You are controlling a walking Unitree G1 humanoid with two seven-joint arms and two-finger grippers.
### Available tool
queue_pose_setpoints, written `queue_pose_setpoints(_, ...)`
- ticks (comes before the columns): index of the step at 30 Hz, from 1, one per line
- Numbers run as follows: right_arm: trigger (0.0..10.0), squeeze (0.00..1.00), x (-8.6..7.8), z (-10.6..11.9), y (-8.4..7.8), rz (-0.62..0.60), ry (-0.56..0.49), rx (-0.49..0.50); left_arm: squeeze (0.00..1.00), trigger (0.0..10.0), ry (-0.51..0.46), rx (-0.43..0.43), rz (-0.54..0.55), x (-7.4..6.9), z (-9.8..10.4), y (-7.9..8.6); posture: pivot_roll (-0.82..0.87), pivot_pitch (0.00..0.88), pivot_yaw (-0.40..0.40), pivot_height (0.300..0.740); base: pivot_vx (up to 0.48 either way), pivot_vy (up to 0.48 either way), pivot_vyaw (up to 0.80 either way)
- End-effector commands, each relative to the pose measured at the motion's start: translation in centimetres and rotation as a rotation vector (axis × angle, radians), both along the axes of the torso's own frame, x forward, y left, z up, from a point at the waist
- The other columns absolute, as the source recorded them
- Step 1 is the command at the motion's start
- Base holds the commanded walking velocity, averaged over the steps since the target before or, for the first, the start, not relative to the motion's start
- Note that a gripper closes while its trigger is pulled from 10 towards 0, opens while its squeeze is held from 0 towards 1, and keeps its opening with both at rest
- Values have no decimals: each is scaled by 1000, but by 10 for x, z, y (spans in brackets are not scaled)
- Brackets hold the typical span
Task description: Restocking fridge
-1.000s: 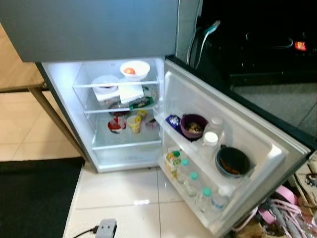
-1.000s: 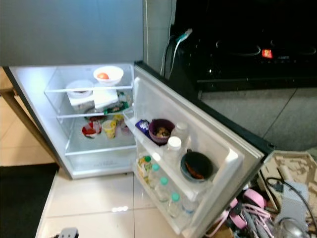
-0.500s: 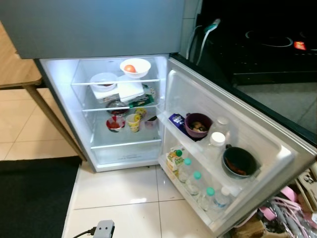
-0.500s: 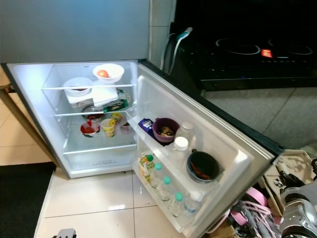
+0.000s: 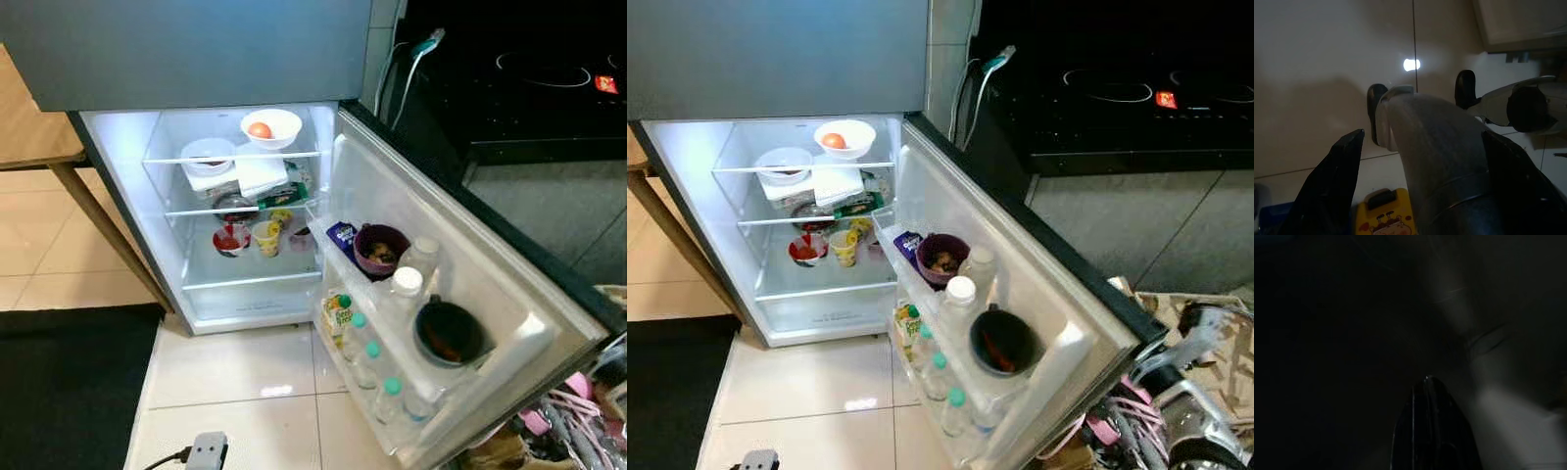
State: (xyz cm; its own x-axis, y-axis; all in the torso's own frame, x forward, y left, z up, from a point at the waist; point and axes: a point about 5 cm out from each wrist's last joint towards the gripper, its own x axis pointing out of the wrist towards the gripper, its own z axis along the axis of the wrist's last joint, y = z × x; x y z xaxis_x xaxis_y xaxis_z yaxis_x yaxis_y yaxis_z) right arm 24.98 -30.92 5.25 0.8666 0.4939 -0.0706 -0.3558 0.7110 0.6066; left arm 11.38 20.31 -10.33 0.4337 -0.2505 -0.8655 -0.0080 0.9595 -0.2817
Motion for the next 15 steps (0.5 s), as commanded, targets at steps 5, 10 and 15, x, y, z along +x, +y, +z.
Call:
queue_pose_setpoints(5,10000,0,-19,-12,34,362,55,50,0,10000,22,-16,5,-5,-2,-4,-25,0,-37,740,0,0,0)
queue_pose_setpoints(10,10000,0,-10,-21,25,173,63,-78,0,10000,22,-26,-4,-3,-3,-15,-29,0,-35,740,0,0,0)
queue_pose_setpoints(15,10000,0,-16,-42,13,-49,219,-198,0,10000,24,-26,-13,-3,-4,-18,-31,0,-36,740,0,0,0)
